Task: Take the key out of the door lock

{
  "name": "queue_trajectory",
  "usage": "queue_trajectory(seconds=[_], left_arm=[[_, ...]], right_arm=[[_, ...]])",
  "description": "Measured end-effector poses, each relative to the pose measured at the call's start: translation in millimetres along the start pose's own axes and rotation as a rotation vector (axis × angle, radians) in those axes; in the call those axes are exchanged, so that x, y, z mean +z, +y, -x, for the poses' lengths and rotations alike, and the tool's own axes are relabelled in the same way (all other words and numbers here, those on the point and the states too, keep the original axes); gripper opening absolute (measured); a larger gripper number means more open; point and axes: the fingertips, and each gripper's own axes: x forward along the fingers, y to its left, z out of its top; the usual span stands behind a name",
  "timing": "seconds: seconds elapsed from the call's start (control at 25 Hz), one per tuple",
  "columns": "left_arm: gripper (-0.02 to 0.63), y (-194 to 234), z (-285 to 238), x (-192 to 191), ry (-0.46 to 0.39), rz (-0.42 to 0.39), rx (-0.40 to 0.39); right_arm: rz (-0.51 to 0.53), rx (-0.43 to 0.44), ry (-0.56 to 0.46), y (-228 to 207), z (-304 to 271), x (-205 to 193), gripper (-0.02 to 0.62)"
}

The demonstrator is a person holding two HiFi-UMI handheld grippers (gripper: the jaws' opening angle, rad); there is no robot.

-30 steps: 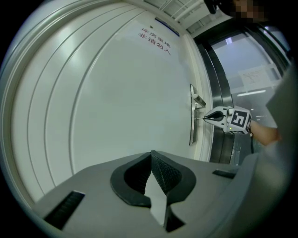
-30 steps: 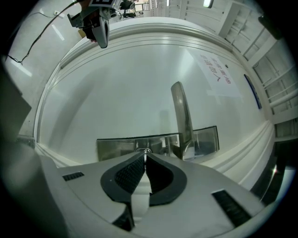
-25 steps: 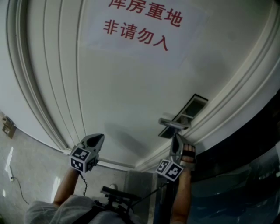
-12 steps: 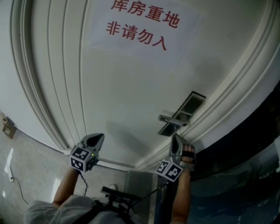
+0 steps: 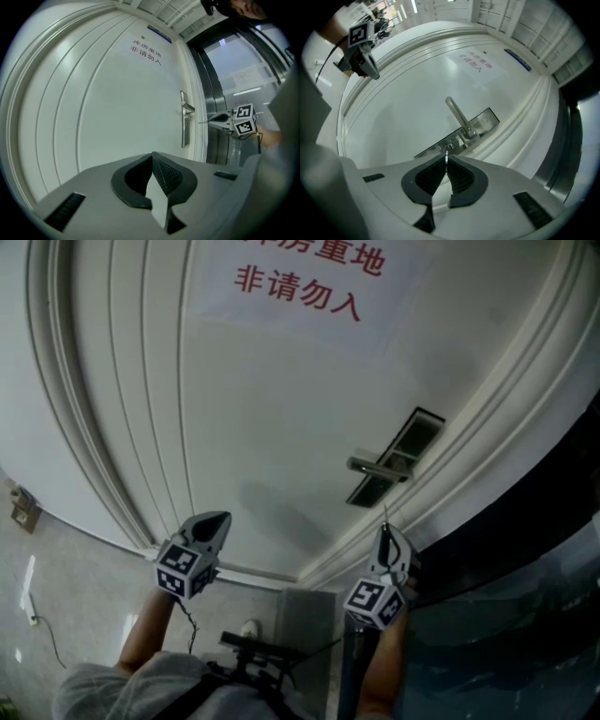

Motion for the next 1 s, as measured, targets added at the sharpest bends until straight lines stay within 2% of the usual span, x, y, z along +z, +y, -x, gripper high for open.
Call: queue_trajectory(seconds=[0.2, 0.32, 0.56, 0.76, 1.0], left_arm=[[0.006, -8.1, 6.0, 1.5, -0.008, -0.015, -0.017], [0.006, -13.3, 10.6, 0.6, -0.007, -0.028, -0.029], [0.006, -20.4, 24.8, 0.0, -0.014, -0.038, -0.040], [0.006, -28.3, 38.0, -0.7, -0.023, -0.059, -0.036], [0.006, -36.2, 52.1, -3.1, -0.030, -0.074, -0.029]], right_arm=[[-0.239, -0.004, 0.014, 14.7, 21.8, -19.6, 0.021], [-0.386, 0.026, 0.041, 25.8, 36.3, -24.9, 0.021], [-0.677, 0.101, 0.027, 46.8, 61.6, -22.5, 0.021], [-0.849, 0.138, 0.012, 62.1, 82.9, -20.5, 0.021], [-0.934, 0.138, 0.015, 80.5, 108.4, -17.8, 0.021]])
